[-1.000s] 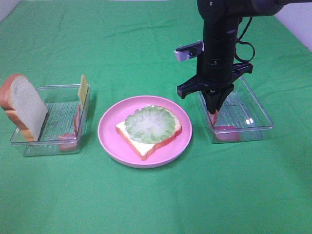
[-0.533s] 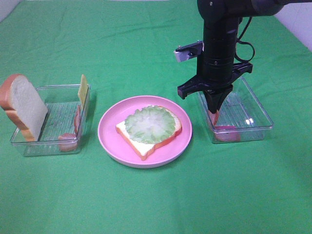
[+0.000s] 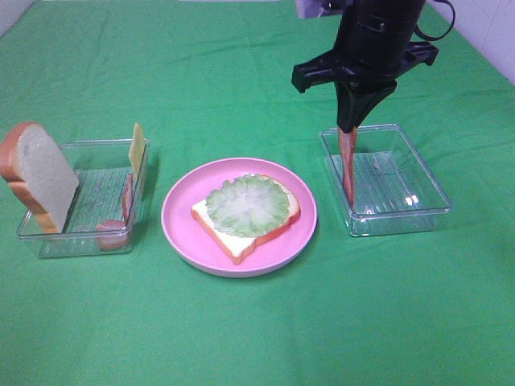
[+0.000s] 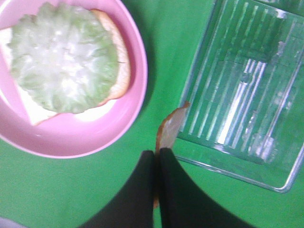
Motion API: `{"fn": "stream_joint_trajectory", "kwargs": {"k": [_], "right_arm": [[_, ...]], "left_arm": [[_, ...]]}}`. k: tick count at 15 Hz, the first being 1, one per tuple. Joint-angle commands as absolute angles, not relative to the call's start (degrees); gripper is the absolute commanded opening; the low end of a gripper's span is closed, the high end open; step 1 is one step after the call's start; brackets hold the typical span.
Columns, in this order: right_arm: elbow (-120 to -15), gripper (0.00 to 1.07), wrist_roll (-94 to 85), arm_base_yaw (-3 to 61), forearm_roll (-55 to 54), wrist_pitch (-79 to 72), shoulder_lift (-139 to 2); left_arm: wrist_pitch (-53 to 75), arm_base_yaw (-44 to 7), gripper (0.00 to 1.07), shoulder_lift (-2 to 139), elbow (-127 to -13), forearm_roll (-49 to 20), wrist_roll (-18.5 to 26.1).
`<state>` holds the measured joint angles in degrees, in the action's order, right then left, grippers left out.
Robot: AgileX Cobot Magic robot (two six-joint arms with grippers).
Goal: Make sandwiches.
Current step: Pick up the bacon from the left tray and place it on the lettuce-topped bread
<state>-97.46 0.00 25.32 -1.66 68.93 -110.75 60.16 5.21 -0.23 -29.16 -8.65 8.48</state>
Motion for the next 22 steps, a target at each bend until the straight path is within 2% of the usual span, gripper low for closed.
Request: {"fn": "stream_joint_trajectory", "kwargs": {"k": [1,4,6,7,10,17,19,21,22], "right_arm": [[-97.3,0.00,-4.5,25.4,-8.9,68.9,-107.5],[-97.3,0.00,-14.8,25.4,-29.2,66.9,-108.5],[-97.3,0.00,-18.9,25.4,-37.6,66.0,-110.8],[-97.3,0.00,-18.9,25.4,-37.6,66.0,-110.8],[-97.3,0.00,-23.1,28.5,-46.6,60.7,-118.0],[-97.3,0.00,-22.7,29.3,-43.7,54.3,-123.5],[-97.3,0.00,-16.6,29.3,-33.3,53.4,-123.6],[-97.3,0.00,-6.5,29.3,-18.4,54.1,-123.4],[-97.3,0.00,-3.7,29.3,-15.2,54.3,-123.4]], "left_arm": [[59.7,5.5,0.67,-1.4,-28.9,-8.8,8.4],[59.7,5.5,0.67,-1.4,-28.9,-8.8,8.4],[59.7,5.5,0.67,-1.4,-28.9,-8.8,8.4],[59.7,5.5,0.67,-1.4,-28.9,-8.8,8.4],[59.7,5.5,0.67,-1.4,-28.9,-8.8,8.4],[59.7,5.5,0.67,-1.4,-28.9,-8.8,8.4],[59.7,5.5,0.67,-1.4,-28.9,-8.8,8.4],[59.7,5.5,0.67,-1.4,-28.9,-8.8,8.4],[59.7,5.5,0.67,-1.4,-28.9,-8.8,8.4]]}}
